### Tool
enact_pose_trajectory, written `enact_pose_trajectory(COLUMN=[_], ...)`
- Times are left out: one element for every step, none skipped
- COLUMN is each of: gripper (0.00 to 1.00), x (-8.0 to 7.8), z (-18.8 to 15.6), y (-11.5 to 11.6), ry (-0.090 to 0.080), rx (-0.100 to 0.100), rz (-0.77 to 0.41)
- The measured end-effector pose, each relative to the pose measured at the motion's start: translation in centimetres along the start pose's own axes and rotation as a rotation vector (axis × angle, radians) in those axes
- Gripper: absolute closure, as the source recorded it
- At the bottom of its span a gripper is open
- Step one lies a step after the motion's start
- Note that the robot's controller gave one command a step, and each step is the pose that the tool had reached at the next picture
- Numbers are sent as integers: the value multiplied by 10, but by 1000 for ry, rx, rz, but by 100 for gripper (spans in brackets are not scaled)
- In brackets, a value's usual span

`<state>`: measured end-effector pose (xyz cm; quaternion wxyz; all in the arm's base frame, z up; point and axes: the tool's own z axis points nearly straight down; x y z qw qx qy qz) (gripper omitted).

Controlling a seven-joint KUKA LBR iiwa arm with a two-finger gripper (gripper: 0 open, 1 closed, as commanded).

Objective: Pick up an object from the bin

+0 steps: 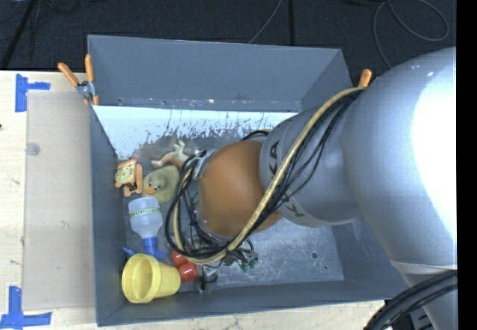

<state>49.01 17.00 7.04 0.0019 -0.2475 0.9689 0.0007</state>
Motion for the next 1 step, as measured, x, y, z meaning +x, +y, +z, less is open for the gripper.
enact_pose_trajectory(gripper=[100], x=[-13], z=[-147], y=[-12], ry=[-2], rx=[0], rz=[-10])
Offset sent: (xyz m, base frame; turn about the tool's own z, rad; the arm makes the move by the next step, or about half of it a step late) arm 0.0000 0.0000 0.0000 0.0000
